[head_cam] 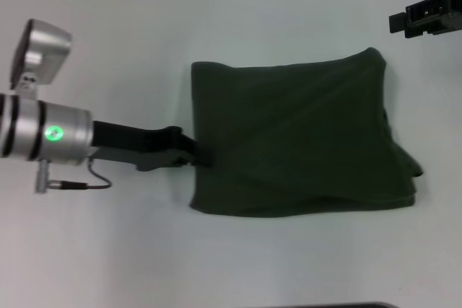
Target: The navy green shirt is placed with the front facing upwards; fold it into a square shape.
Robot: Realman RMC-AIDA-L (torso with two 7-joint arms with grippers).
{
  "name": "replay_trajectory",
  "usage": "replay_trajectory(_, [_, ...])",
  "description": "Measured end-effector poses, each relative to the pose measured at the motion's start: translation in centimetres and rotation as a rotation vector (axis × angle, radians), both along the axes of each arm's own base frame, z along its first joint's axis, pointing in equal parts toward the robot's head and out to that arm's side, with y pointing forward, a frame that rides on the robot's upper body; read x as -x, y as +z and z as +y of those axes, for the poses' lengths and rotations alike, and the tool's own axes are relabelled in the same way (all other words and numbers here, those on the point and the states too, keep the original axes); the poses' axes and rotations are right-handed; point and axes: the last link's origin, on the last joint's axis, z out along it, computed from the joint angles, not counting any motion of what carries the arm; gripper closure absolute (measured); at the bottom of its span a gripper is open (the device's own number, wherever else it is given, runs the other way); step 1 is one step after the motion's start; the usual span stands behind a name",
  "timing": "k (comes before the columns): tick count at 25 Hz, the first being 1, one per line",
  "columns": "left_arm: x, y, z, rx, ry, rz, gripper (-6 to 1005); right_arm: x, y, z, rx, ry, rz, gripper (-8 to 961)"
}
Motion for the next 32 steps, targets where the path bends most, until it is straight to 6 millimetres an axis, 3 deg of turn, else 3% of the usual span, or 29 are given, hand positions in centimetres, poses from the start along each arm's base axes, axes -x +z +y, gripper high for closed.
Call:
replay_trajectory(11, [4.4, 5.2, -0.9, -0.114, 0.108, 0.010, 964, 0.1, 0.0, 0.1, -0.002, -0.002, 0.002, 457])
replay_trajectory(19, [6.1, 6.3, -2.1, -0.126, 0.144, 0.018, 961, 0.3, 0.0, 0.1, 0.003, 0.001, 0.005, 436])
replay_trajectory(27, [5.8, 7.8, -2.6, -0.151, 0.121, -0.080, 914, 0.4, 0.0, 0.2, 0.001, 0.004, 0.009, 414])
replay_trajectory(32, [6.4, 7.7, -3.3, -0.107, 0.109, -0.035, 884, 0.6, 0.0, 0.3, 0.000, 0.008, 0.012, 401])
